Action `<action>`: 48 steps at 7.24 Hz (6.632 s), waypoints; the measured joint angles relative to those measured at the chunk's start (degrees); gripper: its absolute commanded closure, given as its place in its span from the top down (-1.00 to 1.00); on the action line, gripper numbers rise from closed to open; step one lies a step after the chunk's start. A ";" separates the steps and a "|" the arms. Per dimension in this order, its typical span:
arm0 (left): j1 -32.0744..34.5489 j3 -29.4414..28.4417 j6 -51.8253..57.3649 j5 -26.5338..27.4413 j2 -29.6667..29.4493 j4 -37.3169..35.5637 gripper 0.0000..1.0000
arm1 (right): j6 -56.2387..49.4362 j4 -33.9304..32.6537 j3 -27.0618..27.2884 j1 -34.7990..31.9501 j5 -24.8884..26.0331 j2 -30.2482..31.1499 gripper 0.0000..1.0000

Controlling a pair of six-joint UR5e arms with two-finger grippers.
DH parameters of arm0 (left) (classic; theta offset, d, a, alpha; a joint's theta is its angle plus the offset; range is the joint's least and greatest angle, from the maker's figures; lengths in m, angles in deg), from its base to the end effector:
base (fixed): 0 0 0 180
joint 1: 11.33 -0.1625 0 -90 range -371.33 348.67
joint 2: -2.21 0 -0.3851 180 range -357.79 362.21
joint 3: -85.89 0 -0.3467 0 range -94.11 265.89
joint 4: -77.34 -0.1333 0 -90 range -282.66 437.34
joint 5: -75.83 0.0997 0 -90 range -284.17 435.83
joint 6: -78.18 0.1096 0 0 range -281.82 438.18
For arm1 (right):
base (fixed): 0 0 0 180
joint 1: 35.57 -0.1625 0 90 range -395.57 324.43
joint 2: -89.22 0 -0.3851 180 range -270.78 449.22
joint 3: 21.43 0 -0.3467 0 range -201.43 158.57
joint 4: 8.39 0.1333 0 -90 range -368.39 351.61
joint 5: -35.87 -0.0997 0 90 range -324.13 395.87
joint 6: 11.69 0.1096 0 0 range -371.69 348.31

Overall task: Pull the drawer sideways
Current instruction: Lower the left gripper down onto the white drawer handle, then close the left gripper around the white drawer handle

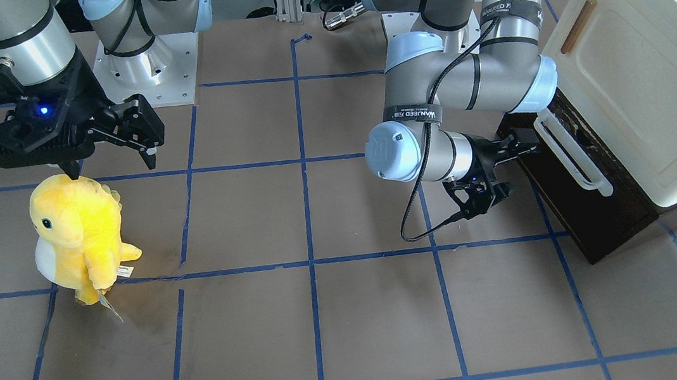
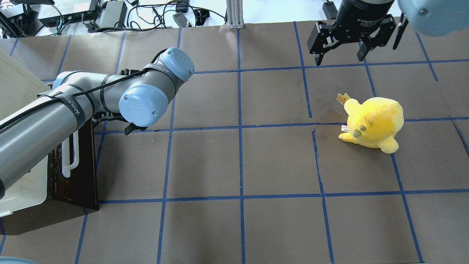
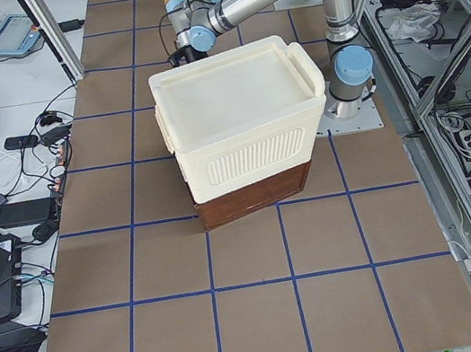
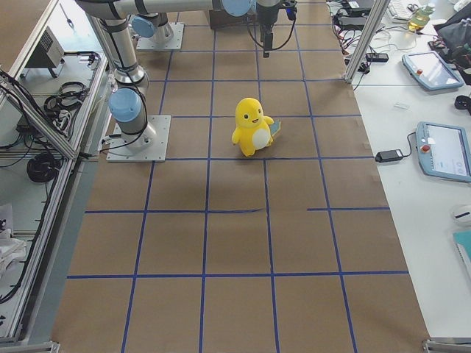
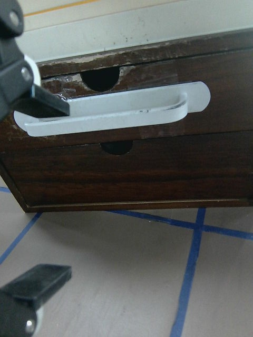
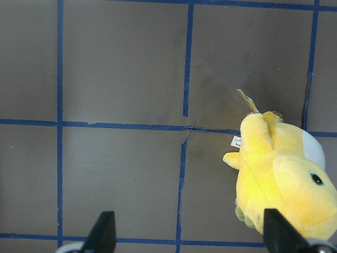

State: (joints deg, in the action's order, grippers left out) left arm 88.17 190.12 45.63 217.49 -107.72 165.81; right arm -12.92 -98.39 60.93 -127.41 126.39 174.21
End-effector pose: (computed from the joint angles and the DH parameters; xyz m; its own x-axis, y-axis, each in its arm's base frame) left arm -0.1235 -0.4513 0.2188 -0.5317 -0.0090 -0.8469 -0.1745 0.9797 0.0991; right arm 0.1478 -0.4801 0.4571 -0.9985 -0.0531 0.0100 -0.0535 0.9975 -0.0457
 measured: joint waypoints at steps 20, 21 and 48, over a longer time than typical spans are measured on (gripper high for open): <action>-6.16 3.76 0.21 15.71 -3.91 5.38 0.34 | -0.02 0.00 0.00 0.00 0.00 0.00 1.00; -6.16 3.76 0.21 15.81 -3.90 5.39 0.27 | -0.04 0.00 0.00 0.00 0.00 0.00 1.00; -5.98 3.74 0.05 14.99 -3.27 5.39 -0.24 | -0.01 0.00 0.00 0.00 0.00 0.00 1.00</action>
State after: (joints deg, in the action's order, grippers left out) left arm 82.19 193.86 45.68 232.48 -110.99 171.20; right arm -12.93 -98.39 60.93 -127.41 126.39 174.21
